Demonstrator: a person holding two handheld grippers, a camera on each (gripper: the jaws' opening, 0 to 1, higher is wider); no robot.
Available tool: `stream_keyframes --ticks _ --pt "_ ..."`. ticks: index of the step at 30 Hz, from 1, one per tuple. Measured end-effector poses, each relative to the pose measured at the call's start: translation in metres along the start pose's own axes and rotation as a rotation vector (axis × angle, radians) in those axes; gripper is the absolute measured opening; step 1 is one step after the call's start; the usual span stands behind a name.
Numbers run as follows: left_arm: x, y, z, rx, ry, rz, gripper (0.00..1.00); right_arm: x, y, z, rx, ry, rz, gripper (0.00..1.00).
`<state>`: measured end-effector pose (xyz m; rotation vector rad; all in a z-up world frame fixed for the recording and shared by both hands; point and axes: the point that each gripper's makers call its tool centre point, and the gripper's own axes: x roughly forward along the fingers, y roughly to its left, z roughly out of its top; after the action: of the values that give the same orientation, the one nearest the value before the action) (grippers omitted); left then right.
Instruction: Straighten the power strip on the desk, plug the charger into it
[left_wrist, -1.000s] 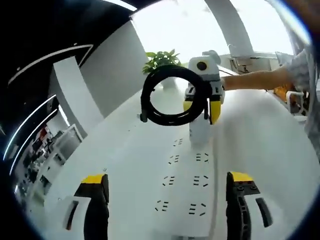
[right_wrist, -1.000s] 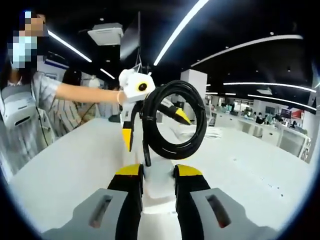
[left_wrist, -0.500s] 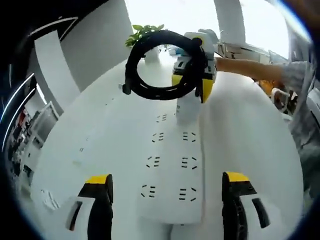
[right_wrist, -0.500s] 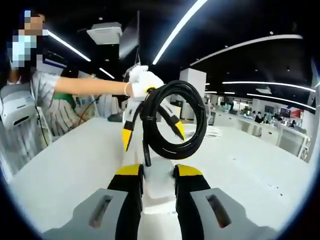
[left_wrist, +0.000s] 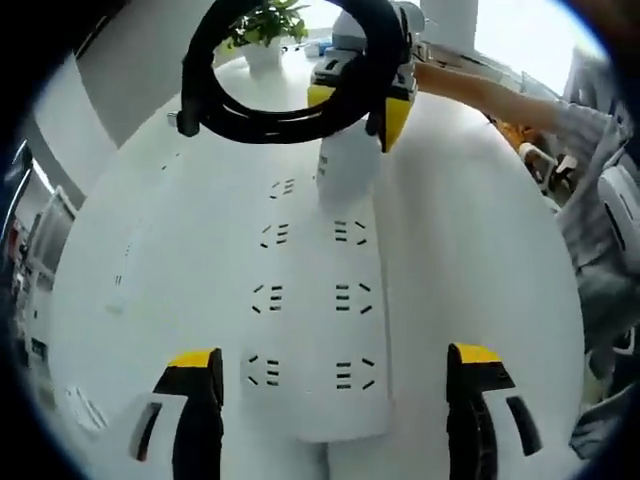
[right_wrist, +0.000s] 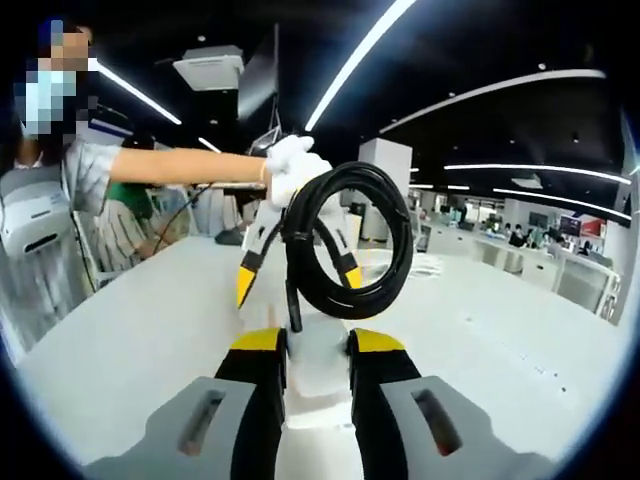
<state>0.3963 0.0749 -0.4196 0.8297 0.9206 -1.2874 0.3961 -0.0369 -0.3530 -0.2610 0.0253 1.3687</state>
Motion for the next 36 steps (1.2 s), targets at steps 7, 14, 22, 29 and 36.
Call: stream_keyframes --ticks 7,14,22,29,36 --pt "0.002 0.010 -0.005 -0.037 0.069 -0.019 0.94 0.000 0.000 0.000 0.003 -0.004 -0.003 0.23" --pt "0.004 0.006 -0.006 -0.037 0.107 -0.042 0.90 0.000 0.002 0.001 0.000 -0.004 -0.004 0.23" --pt "0.009 0.009 -0.011 -0.028 0.169 -0.026 0.79 0.000 0.002 0.002 -0.004 -0.015 -0.010 0.23" --pt "0.010 0.006 -0.016 0.002 0.201 -0.005 0.67 0.000 0.002 0.002 -0.008 -0.012 -0.011 0.23" --pt "0.011 0.001 -0.016 0.010 0.261 -0.010 0.66 -0.001 0.002 0.002 -0.027 -0.007 -0.018 0.23"
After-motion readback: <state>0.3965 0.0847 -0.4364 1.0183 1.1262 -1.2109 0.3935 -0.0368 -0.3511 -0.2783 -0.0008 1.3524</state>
